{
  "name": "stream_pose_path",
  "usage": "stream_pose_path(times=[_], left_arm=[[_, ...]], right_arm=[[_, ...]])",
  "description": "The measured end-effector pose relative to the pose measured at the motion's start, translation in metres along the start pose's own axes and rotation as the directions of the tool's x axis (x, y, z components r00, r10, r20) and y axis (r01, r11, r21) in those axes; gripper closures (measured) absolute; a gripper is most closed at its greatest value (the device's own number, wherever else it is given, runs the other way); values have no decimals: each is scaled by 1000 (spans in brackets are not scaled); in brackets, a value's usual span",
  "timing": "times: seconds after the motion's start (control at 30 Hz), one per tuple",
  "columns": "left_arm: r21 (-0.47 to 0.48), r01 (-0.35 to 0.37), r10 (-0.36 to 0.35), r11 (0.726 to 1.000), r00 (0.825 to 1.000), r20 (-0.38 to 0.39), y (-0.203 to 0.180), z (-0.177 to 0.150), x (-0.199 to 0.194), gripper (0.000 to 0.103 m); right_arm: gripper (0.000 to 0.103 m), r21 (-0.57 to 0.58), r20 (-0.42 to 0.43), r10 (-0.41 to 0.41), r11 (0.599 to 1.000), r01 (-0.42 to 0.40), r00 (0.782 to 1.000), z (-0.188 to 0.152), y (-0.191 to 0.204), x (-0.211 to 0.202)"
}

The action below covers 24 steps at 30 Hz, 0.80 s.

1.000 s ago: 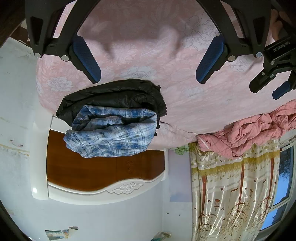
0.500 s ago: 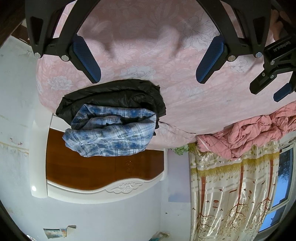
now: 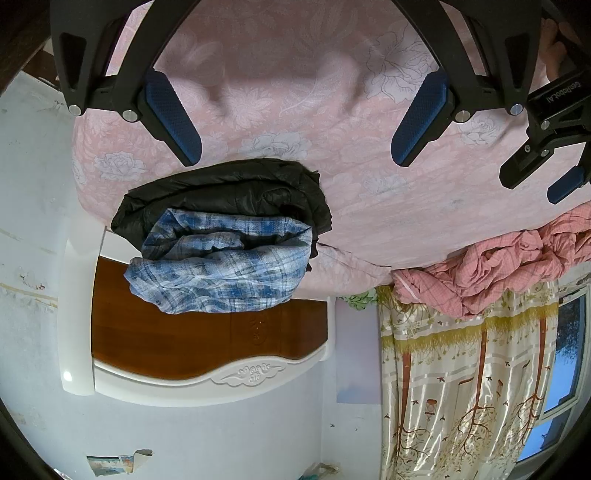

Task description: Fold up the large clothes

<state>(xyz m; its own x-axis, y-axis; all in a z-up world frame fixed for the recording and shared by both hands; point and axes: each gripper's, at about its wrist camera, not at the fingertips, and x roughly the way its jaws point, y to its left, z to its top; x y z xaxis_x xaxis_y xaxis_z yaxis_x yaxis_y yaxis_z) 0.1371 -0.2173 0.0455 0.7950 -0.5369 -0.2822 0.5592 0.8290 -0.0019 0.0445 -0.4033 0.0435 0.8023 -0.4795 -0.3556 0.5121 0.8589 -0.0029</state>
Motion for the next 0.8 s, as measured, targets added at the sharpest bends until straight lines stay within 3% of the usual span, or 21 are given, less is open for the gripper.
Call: stream_pose_path(times=[0.8], left_arm=[[-1, -7, 7, 1000, 1000, 9, 2, 0, -2, 0]], right_arm=[[0, -19, -1, 3, 1000, -3, 1000, -3, 2, 2]])
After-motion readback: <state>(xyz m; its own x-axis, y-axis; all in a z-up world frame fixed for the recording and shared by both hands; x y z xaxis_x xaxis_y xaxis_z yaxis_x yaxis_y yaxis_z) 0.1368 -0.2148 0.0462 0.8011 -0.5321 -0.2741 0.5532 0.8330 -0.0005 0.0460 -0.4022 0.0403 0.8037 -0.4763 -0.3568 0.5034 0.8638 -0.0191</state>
